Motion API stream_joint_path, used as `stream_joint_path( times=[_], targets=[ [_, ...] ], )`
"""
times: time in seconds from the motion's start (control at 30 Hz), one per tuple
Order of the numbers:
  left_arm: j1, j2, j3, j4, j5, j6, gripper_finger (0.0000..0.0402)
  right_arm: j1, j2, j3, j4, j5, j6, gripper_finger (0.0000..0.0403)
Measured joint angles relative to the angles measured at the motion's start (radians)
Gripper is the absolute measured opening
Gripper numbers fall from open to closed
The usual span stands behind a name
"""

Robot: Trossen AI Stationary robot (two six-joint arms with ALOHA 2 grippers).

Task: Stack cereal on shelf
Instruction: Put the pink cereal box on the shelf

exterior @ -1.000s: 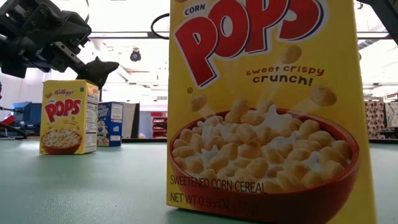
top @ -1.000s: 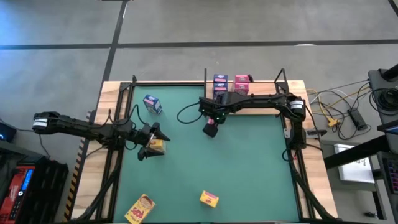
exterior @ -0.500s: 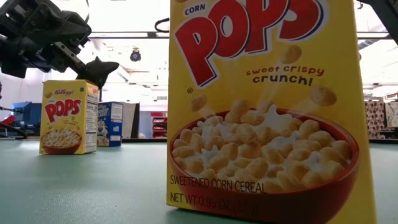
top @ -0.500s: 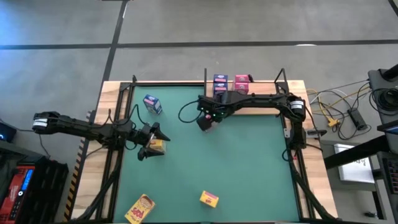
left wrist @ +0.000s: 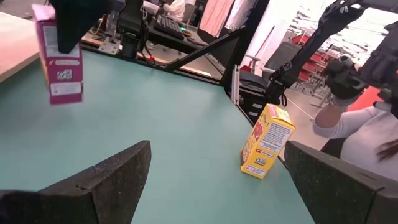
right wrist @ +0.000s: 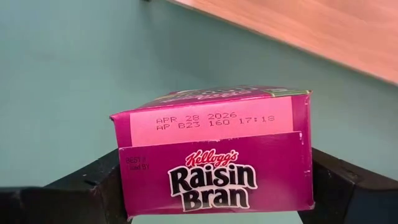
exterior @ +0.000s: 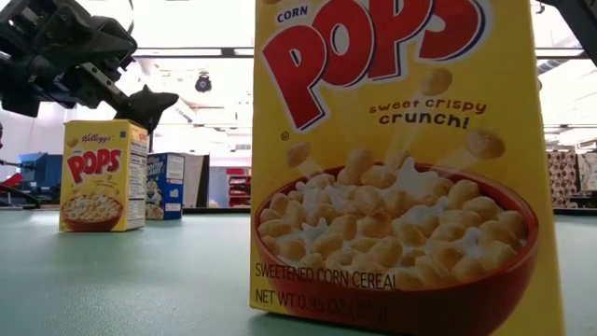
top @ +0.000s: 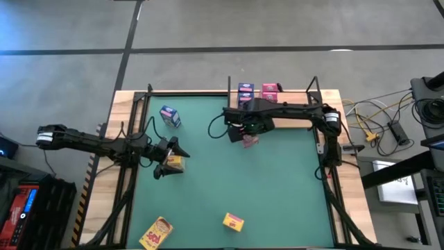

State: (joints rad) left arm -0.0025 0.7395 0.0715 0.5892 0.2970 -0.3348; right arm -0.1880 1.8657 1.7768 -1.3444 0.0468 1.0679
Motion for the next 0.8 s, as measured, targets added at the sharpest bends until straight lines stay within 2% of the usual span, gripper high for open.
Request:
stream_joint_path(
  times=[0.17,0.4,0.8],
  targets=[
    [0.0,0.0,0.0,0.0,0.0,0.0,0.0352,0.0,-0.002,0.041,-0.109,0.015,0.096,0.0318],
    [0.0,0.0,0.0,0.0,0.0,0.0,0.0352,-0.029,-0.011,0.062,-0.229,0.099,0.164,0.0318],
    [0.0,0.001,0.0,0.0,0.0,0.0,0.0352,-0.167,-0.102,-0.005,-0.228,0.11,0.047,0.0318]
  ],
)
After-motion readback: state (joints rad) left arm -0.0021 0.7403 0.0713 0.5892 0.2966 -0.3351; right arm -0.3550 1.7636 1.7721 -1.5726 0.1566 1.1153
